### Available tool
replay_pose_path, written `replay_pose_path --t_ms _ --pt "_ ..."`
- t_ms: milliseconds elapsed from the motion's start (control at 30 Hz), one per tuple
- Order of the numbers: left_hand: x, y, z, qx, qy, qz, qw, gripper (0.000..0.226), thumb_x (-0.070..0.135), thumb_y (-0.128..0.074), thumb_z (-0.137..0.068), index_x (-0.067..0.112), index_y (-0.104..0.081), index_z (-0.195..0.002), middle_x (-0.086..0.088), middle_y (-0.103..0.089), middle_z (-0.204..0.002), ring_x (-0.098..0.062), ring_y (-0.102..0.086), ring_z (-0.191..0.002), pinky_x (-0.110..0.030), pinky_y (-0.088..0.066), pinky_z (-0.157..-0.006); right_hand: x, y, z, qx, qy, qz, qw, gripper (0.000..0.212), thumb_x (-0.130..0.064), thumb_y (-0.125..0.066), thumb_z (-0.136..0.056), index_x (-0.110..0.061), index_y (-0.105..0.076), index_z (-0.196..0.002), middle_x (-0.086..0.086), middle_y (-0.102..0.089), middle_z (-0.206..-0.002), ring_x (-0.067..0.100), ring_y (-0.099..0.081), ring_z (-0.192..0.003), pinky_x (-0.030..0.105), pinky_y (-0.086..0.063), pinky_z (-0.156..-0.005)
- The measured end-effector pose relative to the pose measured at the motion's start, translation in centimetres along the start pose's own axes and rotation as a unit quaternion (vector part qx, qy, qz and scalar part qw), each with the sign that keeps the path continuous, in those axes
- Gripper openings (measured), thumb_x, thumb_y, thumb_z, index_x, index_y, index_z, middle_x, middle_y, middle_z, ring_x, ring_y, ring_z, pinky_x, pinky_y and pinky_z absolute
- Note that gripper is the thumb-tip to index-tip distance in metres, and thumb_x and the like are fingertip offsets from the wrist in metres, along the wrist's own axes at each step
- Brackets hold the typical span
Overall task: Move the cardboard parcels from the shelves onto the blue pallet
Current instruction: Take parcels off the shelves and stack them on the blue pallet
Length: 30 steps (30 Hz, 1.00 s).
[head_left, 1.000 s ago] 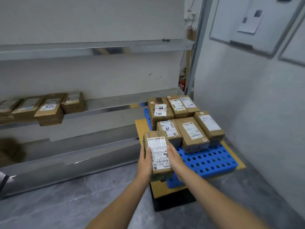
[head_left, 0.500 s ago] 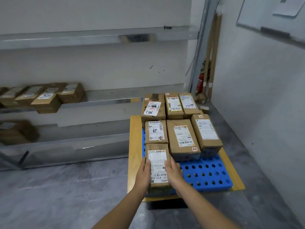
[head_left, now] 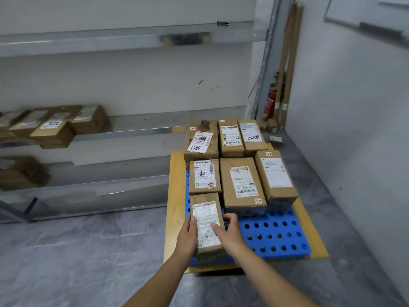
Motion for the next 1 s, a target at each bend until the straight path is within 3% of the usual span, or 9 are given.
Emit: replay_pose_path --t_ms 67,167,267,333,400,467,600,767,1000 --pt "0.1 -0.1 0.0 -0.015 0.002 -0.003 1.000 0.036 0.039 -0.034 -0.106 0.027 -0.052 -0.134 0.004 -0.069 -0.117 -0.012 -0.068 -0.104 -0.028 -0.056 -0.081 -0.1 0.4 -0.1 0.016 0.007 0.043 0.999 0.039 -0.033 -0.066 -0.089 -0.025 -0.040 -0.118 -0.004 -0.041 -0.124 0.016 -0.049 -0.116 0.038 -0.050 -0.096" --pt "0.4 0.4 0.2 -0.030 -0.005 -0.014 0.999 0.033 0.041 -0.035 -0.105 0.028 -0.056 -0.127 0.007 -0.069 -0.114 -0.005 -0.067 -0.101 -0.016 -0.051 -0.072 -0.6 1.0 0.3 0.055 0.022 0.103 0.993 0.039 -0.039 -0.064 -0.089 -0.024 -0.042 -0.119 -0.005 -0.029 -0.121 0.013 -0.038 -0.119 0.026 -0.040 -0.095" --pt "1.8 2.1 0.7 -0.024 -0.023 -0.030 0.999 0.024 0.040 -0.036 -0.105 0.038 -0.060 -0.110 0.009 -0.066 -0.119 0.004 -0.061 -0.096 -0.009 -0.046 -0.067 -3.2 2.1 0.8 0.117 0.073 0.132 0.982 0.032 -0.032 -0.060 -0.093 -0.021 -0.044 -0.118 -0.002 -0.030 -0.127 0.015 -0.031 -0.124 0.025 -0.034 -0.096" --pt "3.4 3.9 1.2 -0.019 -0.030 -0.044 0.998 0.023 0.037 -0.039 -0.105 0.039 -0.056 -0.121 0.008 -0.058 -0.130 0.003 -0.059 -0.108 -0.013 -0.050 -0.083 -6.1 1.8 1.0 0.126 0.105 0.149 0.975 0.027 -0.026 -0.057 -0.094 -0.021 -0.047 -0.118 0.000 -0.032 -0.130 0.018 -0.029 -0.127 0.030 -0.035 -0.102" --pt "5.7 6.5 1.5 -0.003 -0.057 -0.064 0.996 0.044 0.036 -0.042 -0.105 0.022 -0.042 -0.147 -0.001 -0.045 -0.149 -0.015 -0.045 -0.136 -0.031 -0.039 -0.110 -9.8 0.1 1.2 0.109 0.131 0.158 0.973 0.023 -0.024 -0.054 -0.095 -0.024 -0.049 -0.117 -0.001 -0.034 -0.130 0.017 -0.029 -0.129 0.030 -0.034 -0.103" --pt "8.4 9.7 1.9 0.005 -0.097 -0.078 0.992 0.051 0.035 -0.044 -0.104 0.016 -0.037 -0.151 -0.003 -0.041 -0.153 -0.020 -0.040 -0.140 -0.034 -0.035 -0.113 -13.9 -2.7 1.5 0.082 0.157 0.160 0.971 0.023 -0.024 -0.052 -0.096 -0.023 -0.050 -0.119 -0.002 -0.036 -0.130 0.015 -0.032 -0.128 0.021 -0.037 -0.095" --pt "13.4 19.2 2.7 0.049 -0.160 -0.128 0.978 0.045 0.027 -0.048 -0.103 0.009 -0.046 -0.145 -0.009 -0.048 -0.149 -0.021 -0.045 -0.136 -0.032 -0.036 -0.112 -22.7 -11.4 3.4 -0.011 0.224 0.137 0.965 0.040 -0.037 -0.058 -0.093 -0.015 -0.054 -0.126 -0.001 -0.045 -0.129 0.015 -0.045 -0.123 0.029 -0.040 -0.100" --pt "16.1 37.3 6.6 0.169 -0.189 -0.190 0.949 0.048 0.031 -0.051 -0.102 0.010 -0.046 -0.145 -0.007 -0.047 -0.149 -0.022 -0.043 -0.138 -0.030 -0.032 -0.112 -32.7 -25.5 7.7 -0.083 0.309 0.121 0.940 0.048 -0.036 -0.069 -0.087 -0.010 -0.058 -0.127 0.004 -0.054 -0.130 0.016 -0.051 -0.123 0.026 -0.036 -0.104" --pt "15.3 60.2 13.8 0.322 -0.190 -0.258 0.891 0.055 0.036 -0.050 -0.101 0.012 -0.039 -0.149 -0.007 -0.039 -0.155 -0.020 -0.032 -0.145 -0.033 -0.027 -0.118 -40.0 -48.2 15.7 -0.194 0.391 0.158 0.886 0.050 -0.040 -0.061 -0.092 -0.011 -0.054 -0.133 0.005 -0.049 -0.137 0.016 -0.048 -0.126 0.018 -0.030 -0.094"
Point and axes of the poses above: each hand's wrist, its own z-axis away from the middle knuckle, its own y-axis out of the back of the hand, x = y × z, the point moved 9 cm from there along -z, towards the middle knuckle
